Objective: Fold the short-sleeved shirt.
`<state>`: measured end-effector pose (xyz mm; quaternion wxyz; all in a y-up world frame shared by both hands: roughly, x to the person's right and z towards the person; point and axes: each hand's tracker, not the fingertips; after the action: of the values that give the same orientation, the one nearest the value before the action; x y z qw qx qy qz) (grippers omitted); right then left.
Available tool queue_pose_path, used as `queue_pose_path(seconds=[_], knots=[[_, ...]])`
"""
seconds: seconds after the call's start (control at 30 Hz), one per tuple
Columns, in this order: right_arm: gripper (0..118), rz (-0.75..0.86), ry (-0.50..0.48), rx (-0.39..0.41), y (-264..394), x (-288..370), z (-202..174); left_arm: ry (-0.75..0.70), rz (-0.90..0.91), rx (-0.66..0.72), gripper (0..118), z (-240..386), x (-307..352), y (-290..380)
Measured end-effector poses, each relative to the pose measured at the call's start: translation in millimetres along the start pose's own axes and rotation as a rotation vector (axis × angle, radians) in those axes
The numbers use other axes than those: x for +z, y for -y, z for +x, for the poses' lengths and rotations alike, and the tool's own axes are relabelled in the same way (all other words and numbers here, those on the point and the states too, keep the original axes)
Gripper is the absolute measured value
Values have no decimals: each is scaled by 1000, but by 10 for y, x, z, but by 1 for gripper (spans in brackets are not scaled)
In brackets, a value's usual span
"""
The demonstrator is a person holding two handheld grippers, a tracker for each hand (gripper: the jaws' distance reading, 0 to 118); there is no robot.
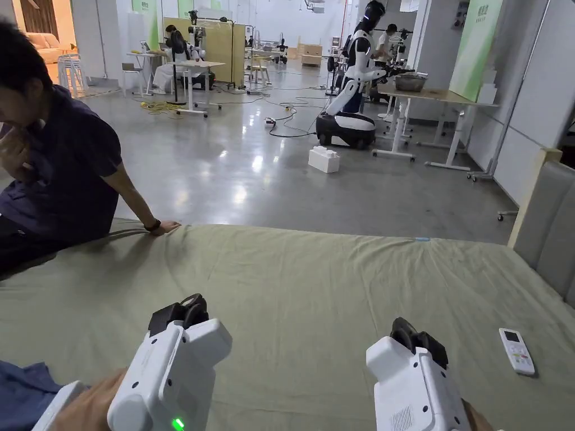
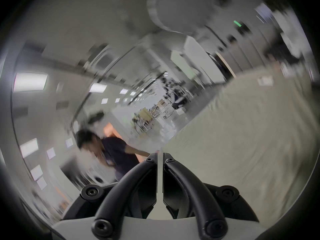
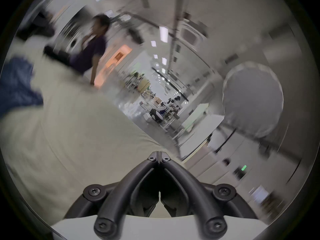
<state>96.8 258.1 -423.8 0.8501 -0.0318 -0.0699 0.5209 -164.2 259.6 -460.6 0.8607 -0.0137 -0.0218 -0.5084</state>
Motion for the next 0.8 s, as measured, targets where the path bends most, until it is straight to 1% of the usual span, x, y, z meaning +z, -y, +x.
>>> queue_pose_path(seconds=[0.07,0.1,0.13,0.17,0.2,0.23,0.3,0.33,0.37,0.4,0.43,0.47,0.5,0.53,0.57,0.6,0.63,0.7,0.8], knots=[[1,12,-8,-14,-28,31,20,0,-15,50,6,-44,7,6],[1,12,-11,-33,17,-27,34,0,-30,122,6,-78,10,4],[1,8,-21,-95,13,-33,66,2,-40,196,6,-110,14,5],[1,-16,-41,-227,11,-47,137,5,-50,293,6,-164,2,36],[1,-39,-52,-365,17,-61,209,16,-64,427,6,-224,10,54],[1,-71,-46,-494,79,-109,264,16,-78,534,6,-267,17,71],[1,-114,-42,-761,173,-139,376,28,-85,824,6,-380,12,170],[1,-134,-45,-871,229,-147,406,34,-77,948,6,-422,26,222],[1,-190,-70,-1032,314,-154,421,30,-81,1096,6,-462,40,282],[1,-276,-85,-1182,398,-152,389,8,-84,1208,6,-480,51,337],[1,-203,-12,-1162,397,-150,450,12,-92,1289,6,-500,26,396],[1,-279,-40,-1246,443,-152,408,1,-105,1345,6,-511,22,432],[1,-264,-13,-1241,427,-122,410,-8,-112,1399,6,-522,23,472],[1,-263,-6,-1239,427,-116,411,-10,-108,1410,6,-527,29,491],[1,-258,-5,-1213,417,-114,411,-11,-104,1377,6,-513,40,470],[1,-248,-3,-1168,387,-100,409,-9,-95,1348,6,-517,48,462],[1,-231,-9,-1147,360,-79,402,-4,-80,1293,6,-510,57,450],[1,-217,-17,-1124,340,-77,407,5,-68,1209,6,-504,112,363],[1,-212,-7,-1093,274,-61,409,12,-70,1179,6,-512,125,331]])
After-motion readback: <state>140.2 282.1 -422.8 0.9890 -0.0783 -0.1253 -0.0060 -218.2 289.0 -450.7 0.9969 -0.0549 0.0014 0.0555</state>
